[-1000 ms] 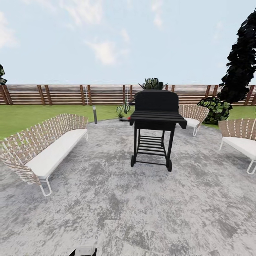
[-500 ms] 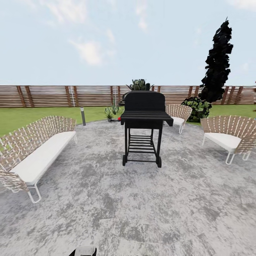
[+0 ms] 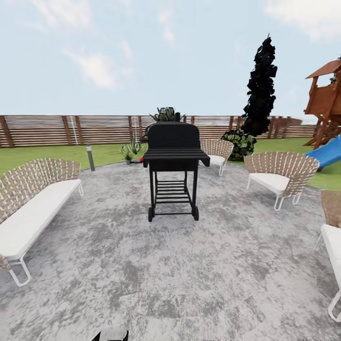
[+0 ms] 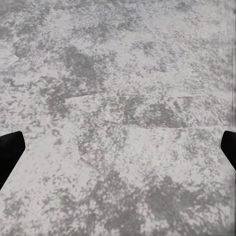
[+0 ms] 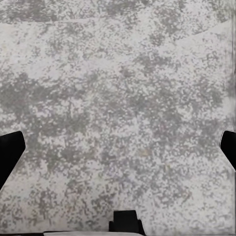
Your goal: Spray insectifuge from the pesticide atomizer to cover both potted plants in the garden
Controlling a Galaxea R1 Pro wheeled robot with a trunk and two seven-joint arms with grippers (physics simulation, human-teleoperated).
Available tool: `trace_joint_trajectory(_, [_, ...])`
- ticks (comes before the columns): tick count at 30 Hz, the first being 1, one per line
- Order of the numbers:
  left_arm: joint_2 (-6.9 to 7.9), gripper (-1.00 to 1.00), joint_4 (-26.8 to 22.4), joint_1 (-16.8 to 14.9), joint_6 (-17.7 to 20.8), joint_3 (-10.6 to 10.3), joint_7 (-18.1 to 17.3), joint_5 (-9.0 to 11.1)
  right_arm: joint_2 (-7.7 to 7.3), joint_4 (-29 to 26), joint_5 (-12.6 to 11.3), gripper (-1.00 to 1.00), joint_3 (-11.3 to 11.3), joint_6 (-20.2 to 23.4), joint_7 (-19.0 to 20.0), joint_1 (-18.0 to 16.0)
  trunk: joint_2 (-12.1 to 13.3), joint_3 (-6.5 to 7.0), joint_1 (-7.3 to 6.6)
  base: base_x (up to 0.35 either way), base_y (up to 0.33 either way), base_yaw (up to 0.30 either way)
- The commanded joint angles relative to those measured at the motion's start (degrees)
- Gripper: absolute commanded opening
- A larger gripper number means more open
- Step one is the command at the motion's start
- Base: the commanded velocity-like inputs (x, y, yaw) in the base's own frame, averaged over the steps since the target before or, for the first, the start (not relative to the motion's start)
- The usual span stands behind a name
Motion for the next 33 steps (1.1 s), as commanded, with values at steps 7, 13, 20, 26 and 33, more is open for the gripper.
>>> trace_joint_trajectory(7, [0.07,1.0,0.02,0.0,-0.18,0.06,-0.01,0.0,0.01,0.06,-0.08,1.0,-0.09,-0.2,-0.02,-0.04,-0.03,0.16,0.0,-0.001,0.0,-0.255])
trace_joint_trajectory(13, [0.07,1.0,0.02,0.03,-0.18,0.07,-0.01,0.0,0.01,0.06,-0.06,1.0,-0.09,-0.2,-0.02,-0.04,-0.03,0.34,0.0,0.0,0.0,-0.255])
trace_joint_trajectory(20, [0.07,1.0,0.02,0.05,-0.18,0.06,-0.01,0.0,0.01,0.12,-0.03,1.0,-0.09,-0.19,-0.02,-0.04,-0.03,0.55,0.0,0.0,0.0,-0.256])
trace_joint_trajectory(26, [0.07,1.0,0.02,0.06,-0.18,0.06,-0.01,0.0,0.01,0.06,-0.03,1.0,-0.09,-0.19,-0.02,-0.04,-0.03,0.73,0.0,0.0,0.0,-0.256])
trace_joint_trajectory(33, [0.07,1.0,0.02,0.06,-0.18,0.06,-0.01,0.0,0.01,0.06,-0.04,1.0,-0.09,-0.19,-0.02,-0.04,-0.03,0.93,0.0,0.0,0.0,-0.256])
